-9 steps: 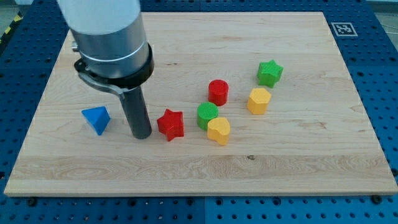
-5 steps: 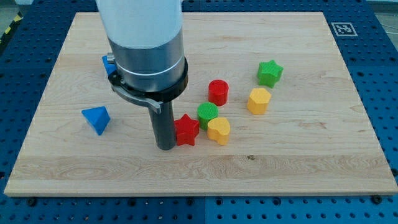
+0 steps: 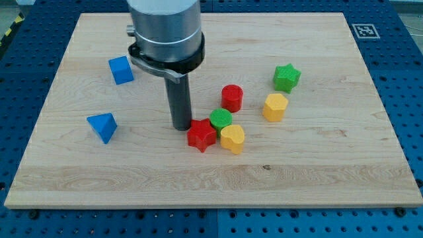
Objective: Push the red star to the bottom center of the board
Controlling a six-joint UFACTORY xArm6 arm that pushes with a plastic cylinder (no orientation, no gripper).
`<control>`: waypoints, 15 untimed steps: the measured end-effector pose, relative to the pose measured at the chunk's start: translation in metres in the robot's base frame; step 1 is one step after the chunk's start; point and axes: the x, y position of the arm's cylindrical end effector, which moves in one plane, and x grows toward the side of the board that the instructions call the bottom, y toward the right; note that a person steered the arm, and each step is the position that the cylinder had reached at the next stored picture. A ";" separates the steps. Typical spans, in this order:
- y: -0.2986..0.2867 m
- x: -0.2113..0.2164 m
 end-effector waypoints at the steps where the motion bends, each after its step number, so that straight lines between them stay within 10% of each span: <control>1: 0.026 0.000; 8: 0.096 -0.050; 15: 0.041 -0.014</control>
